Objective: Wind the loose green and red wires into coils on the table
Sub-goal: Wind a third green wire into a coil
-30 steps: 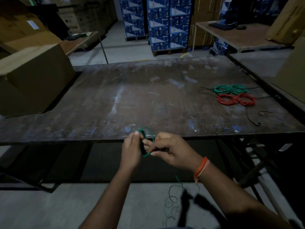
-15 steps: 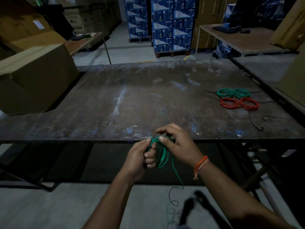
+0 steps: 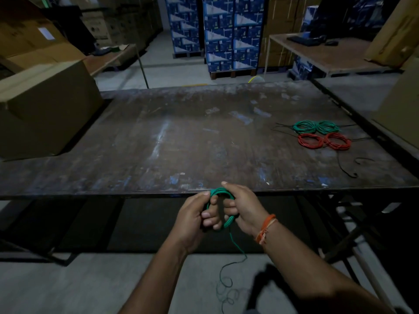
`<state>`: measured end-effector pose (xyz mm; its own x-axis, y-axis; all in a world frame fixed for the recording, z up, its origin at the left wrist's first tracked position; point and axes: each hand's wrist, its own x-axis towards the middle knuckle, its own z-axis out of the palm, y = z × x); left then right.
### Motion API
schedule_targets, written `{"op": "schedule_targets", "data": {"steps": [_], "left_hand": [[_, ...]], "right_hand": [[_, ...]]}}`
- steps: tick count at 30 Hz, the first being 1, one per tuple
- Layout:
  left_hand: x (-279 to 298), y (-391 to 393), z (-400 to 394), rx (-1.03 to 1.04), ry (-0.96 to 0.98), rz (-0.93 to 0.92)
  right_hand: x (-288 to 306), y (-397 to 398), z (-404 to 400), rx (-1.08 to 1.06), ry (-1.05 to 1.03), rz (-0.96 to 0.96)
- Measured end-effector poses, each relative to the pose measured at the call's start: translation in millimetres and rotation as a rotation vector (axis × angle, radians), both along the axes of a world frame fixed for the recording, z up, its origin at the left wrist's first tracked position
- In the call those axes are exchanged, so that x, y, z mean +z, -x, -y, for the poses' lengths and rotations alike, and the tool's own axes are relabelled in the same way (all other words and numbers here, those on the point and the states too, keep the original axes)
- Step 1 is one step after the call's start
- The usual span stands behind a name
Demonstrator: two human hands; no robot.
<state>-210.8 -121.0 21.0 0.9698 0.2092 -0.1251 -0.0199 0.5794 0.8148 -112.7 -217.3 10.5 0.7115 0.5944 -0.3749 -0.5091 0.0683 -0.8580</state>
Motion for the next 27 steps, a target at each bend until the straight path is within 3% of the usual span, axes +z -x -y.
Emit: {"op": "schedule_targets", "data": {"steps": [5,9,13,16,21,24,27], "left_hand": [[1.7,-1.8,2.2,-0.107,0.008,0.024],[4.9,-0.8,-0.6,-0.132,0.019,0.014],[6.4,-3.6,-1.1,-0.106,0.301,-0.06],[6.8,-5.1,-2.0,-0.102,0.407,-0.075],[11.3,-2.5,-13.4,-0.032,0.494,-0.041],[12.9,1.1,-35.6,0.118,0.6,0.036],[16.7,5.1,-61.6,0.292,0.582,0.098]], "right_hand": [[6.9,8.8,-6.6,-0.206,0.038,0.101],[4.5,10.7,-9.4,-0.224,0.04,0.138],[2.2,8.4,-10.2,-0.187,0.02,0.213],[6.6,10.4,-7.7,-0.175,-0.006,0.315],[1.9,3.1,8.1,-0.032,0.055,0.563],[-18.8,-6.1,30.8,0.223,0.165,0.663],[-44.4,-8.5,57.5,0.253,0.283,0.797]]}}
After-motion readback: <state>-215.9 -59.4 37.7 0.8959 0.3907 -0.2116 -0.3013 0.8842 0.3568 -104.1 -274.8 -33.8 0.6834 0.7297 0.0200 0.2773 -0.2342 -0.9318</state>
